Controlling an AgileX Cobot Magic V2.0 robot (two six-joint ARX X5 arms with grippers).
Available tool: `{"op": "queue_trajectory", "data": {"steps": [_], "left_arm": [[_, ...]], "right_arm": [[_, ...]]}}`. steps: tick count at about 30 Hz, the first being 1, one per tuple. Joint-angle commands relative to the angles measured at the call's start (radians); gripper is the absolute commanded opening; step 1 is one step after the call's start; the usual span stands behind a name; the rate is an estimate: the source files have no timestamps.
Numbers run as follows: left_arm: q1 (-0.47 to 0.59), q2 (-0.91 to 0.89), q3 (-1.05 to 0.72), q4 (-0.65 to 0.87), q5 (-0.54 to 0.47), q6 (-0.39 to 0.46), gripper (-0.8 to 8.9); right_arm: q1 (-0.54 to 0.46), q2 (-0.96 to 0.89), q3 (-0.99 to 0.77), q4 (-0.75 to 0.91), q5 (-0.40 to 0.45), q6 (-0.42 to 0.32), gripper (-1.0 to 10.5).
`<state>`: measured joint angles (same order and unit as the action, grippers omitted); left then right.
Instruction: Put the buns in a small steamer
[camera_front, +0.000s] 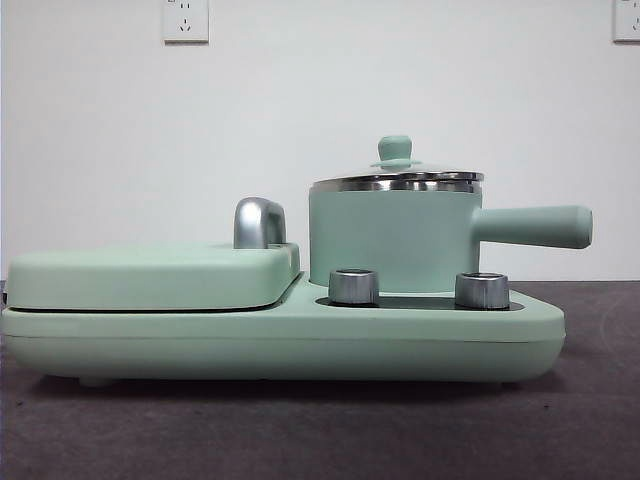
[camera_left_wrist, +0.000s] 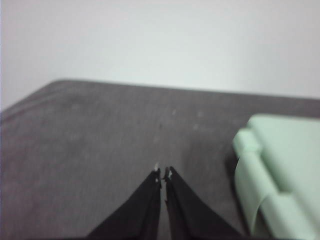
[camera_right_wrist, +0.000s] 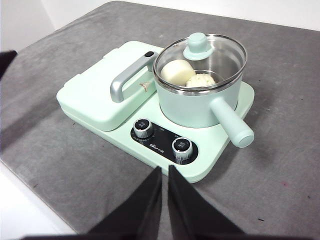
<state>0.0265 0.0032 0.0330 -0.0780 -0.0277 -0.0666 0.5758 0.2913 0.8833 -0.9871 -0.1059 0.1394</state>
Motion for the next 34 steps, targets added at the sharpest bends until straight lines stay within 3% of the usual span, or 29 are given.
{"op": "queue_trajectory", "data": {"steps": [1,29,34], "left_arm": [[0.008,0.000,-0.021,-0.029,-0.003,0.025,0.20],[0.009,0.000,-0.020,-0.034,-0.003,0.040,0.20],[0.009,0.000,-0.020,-0.034,-0.003,0.040,0.20]], "right_arm": [[0.007,0.000,0.007,0.007,0.001,0.010,0.2],[0.003,-0.003,0.005,0.015,0.003,0.010,0.2],[-0.148,-0.034,-0.033,0.050,0.000,0.010,0.2]]}}
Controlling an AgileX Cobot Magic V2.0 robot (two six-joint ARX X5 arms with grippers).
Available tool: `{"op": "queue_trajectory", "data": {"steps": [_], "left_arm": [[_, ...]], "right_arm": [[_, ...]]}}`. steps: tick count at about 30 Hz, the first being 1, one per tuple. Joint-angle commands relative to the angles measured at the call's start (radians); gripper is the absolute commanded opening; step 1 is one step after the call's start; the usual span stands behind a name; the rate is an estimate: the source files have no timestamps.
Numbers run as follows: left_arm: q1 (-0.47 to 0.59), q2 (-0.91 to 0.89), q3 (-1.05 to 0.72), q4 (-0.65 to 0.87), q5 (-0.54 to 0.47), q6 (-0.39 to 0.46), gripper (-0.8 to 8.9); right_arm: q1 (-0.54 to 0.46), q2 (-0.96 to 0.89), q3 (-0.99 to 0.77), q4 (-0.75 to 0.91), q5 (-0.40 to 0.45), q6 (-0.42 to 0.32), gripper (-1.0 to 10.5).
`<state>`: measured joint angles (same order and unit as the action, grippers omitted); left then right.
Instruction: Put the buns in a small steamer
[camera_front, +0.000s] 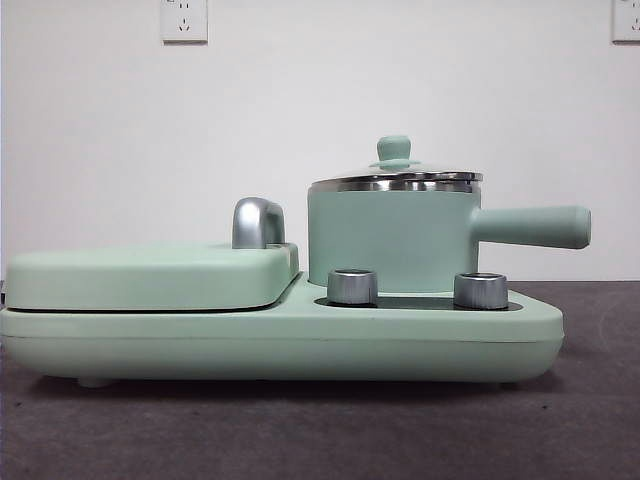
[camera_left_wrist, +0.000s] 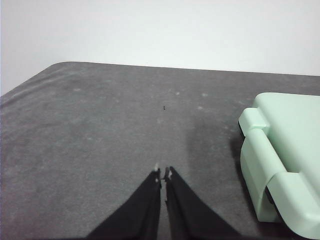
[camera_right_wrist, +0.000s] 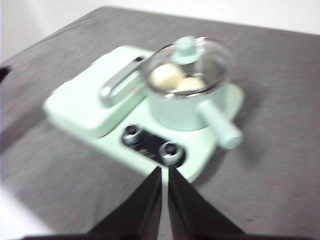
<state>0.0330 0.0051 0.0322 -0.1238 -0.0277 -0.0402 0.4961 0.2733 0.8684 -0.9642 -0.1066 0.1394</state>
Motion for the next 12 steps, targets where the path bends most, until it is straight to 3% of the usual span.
{"op": "queue_trajectory", "data": {"steps": [1,5,12], "left_arm": [[0.002,-0.002,-0.019,0.012,-0.003,0.013,0.20],[0.002,-0.002,-0.019,0.012,-0.003,0.013,0.20],[0.002,-0.002,-0.019,0.012,-0.003,0.013,0.20]], "right_arm": [[-0.126,-0.029,-0.047,0.061,0.001,0.010,0.2],[-0.315,-0.091,-0.221,0.300,0.003,0.003,0.2],[-0.494,-0.188,-0.581,0.733,0.003,-0.073,0.2]]}}
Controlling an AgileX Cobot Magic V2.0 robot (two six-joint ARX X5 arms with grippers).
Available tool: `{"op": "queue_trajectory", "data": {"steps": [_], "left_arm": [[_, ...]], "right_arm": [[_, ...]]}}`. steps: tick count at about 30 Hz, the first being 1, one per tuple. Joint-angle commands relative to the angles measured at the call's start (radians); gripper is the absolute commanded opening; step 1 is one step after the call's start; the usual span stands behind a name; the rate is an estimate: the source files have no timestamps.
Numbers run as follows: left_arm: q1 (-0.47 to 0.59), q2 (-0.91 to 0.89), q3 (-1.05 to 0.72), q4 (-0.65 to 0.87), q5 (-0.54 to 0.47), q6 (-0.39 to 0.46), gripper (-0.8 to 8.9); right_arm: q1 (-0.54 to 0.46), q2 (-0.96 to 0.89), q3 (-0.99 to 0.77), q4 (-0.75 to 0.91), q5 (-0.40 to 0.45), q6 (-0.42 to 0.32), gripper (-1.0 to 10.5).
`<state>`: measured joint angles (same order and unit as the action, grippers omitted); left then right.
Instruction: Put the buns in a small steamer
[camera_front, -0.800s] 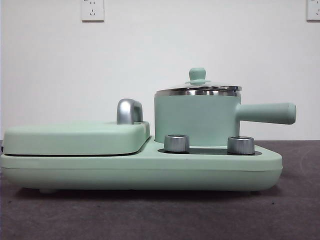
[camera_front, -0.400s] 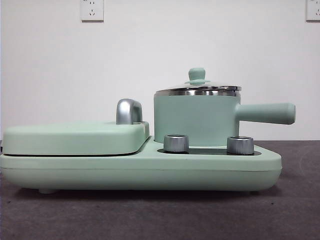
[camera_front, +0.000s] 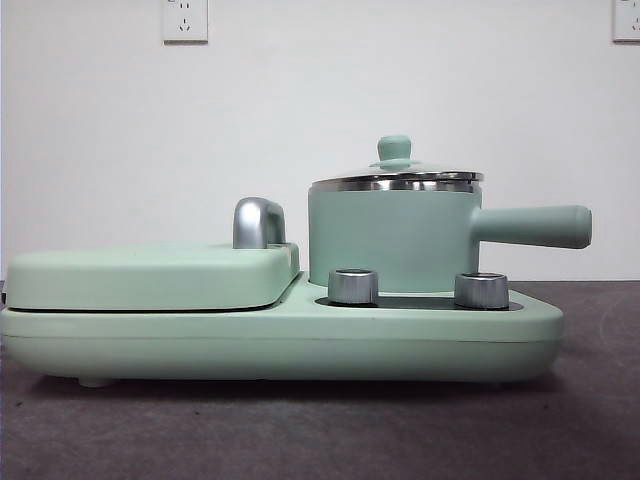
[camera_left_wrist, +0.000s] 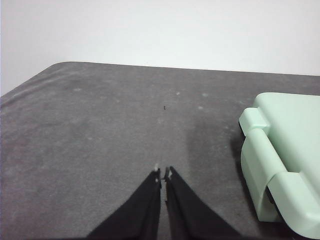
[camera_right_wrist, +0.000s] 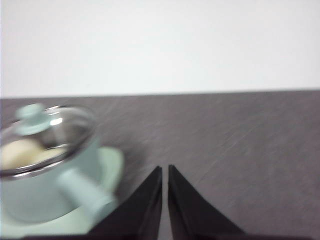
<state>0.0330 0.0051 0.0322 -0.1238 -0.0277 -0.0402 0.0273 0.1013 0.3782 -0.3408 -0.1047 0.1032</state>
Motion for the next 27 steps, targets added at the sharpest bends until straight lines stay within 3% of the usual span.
{"op": "queue_trajectory", "data": {"steps": [1,10,16,27], "left_arm": [[0.002,-0.002,-0.019,0.012,-0.003,0.014,0.20],[0.002,-0.002,-0.019,0.012,-0.003,0.013,0.20],[0.002,-0.002,-0.019,0.012,-0.003,0.013,0.20],[0.002,-0.002,-0.019,0.012,-0.003,0.013,0.20]], "right_arm": [[-0.038,-0.023,-0.138,0.150,0.005,-0.037,0.2],[-0.056,-0.056,-0.360,0.266,0.079,-0.035,0.2],[-0.056,-0.098,-0.367,0.161,0.082,-0.036,0.2],[-0.035,-0.098,-0.367,0.177,0.080,-0.037,0.2]]}}
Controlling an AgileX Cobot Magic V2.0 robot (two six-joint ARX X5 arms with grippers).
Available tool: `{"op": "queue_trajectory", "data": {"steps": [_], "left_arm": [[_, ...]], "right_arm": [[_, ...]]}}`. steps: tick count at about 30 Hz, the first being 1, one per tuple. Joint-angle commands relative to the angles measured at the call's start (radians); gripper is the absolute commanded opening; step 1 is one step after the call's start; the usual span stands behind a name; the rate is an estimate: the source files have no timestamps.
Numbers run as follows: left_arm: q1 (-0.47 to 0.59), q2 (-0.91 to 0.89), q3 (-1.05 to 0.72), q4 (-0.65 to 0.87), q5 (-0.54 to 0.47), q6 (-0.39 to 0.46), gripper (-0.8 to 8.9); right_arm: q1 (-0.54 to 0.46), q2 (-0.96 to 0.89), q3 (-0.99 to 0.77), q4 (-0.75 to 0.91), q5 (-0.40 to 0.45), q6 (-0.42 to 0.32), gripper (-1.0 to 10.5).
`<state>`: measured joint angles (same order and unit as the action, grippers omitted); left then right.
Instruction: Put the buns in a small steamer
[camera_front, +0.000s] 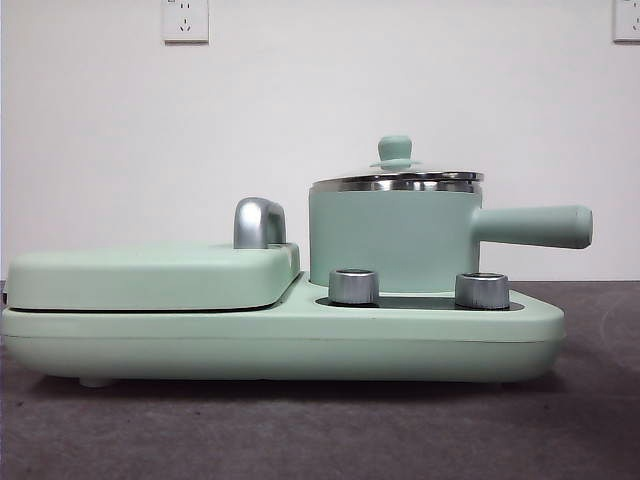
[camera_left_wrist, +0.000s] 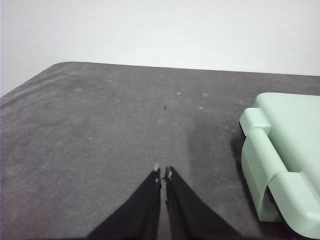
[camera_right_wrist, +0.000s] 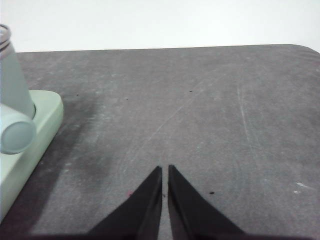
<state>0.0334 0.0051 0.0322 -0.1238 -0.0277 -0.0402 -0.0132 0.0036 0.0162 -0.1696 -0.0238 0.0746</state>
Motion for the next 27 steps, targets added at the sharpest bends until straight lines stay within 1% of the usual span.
{"op": "queue_trajectory", "data": {"steps": [1,27], "left_arm": [[0.002,-0.002,-0.019,0.012,-0.003,0.013,0.20],[0.002,-0.002,-0.019,0.012,-0.003,0.013,0.20]], "right_arm": [[0.006,0.000,-0.005,0.012,-0.001,-0.008,0.2],[0.011,0.000,-0.005,0.016,-0.001,-0.008,0.2]]}}
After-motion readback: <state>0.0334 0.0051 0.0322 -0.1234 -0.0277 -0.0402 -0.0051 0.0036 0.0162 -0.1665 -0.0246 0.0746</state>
